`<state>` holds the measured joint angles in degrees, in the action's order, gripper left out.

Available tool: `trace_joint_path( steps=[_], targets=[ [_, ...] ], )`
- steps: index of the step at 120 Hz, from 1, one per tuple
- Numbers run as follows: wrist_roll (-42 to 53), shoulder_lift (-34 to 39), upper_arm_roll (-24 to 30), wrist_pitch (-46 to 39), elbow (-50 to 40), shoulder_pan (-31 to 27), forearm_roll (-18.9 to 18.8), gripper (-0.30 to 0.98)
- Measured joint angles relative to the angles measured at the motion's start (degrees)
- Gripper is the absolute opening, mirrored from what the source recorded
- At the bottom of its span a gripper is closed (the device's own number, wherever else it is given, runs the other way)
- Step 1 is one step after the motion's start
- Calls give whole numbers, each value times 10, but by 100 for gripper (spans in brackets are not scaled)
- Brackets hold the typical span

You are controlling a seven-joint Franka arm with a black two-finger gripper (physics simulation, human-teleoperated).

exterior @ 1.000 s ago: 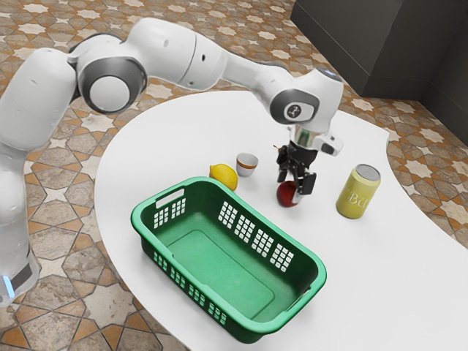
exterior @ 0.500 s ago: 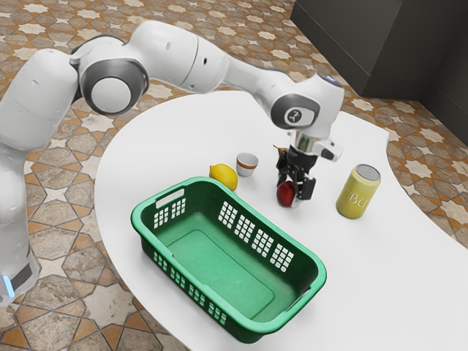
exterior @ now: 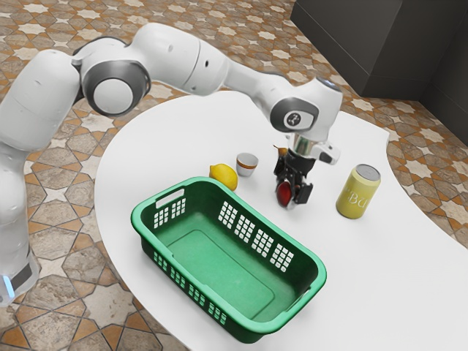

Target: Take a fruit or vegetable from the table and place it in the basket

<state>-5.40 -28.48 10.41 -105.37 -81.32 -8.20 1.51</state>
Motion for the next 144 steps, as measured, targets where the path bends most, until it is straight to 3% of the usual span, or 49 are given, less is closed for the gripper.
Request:
trace_joint_path(
  steps=[11, 34, 48, 67, 98, 144],
  targets=[
    [-2, 0, 0, 0, 0, 0, 0, 38],
    [-3, 46, 15, 0, 7, 9, -17, 34],
    [0, 135, 25, 11, -7, 60, -44, 35],
    [4, 229, 28, 34, -101, 160, -58, 35],
    [-6, 242, 28, 32, -169, 200, -58, 35],
    [-26, 232, 31, -5, -200, 235, -42, 35]
  ],
)
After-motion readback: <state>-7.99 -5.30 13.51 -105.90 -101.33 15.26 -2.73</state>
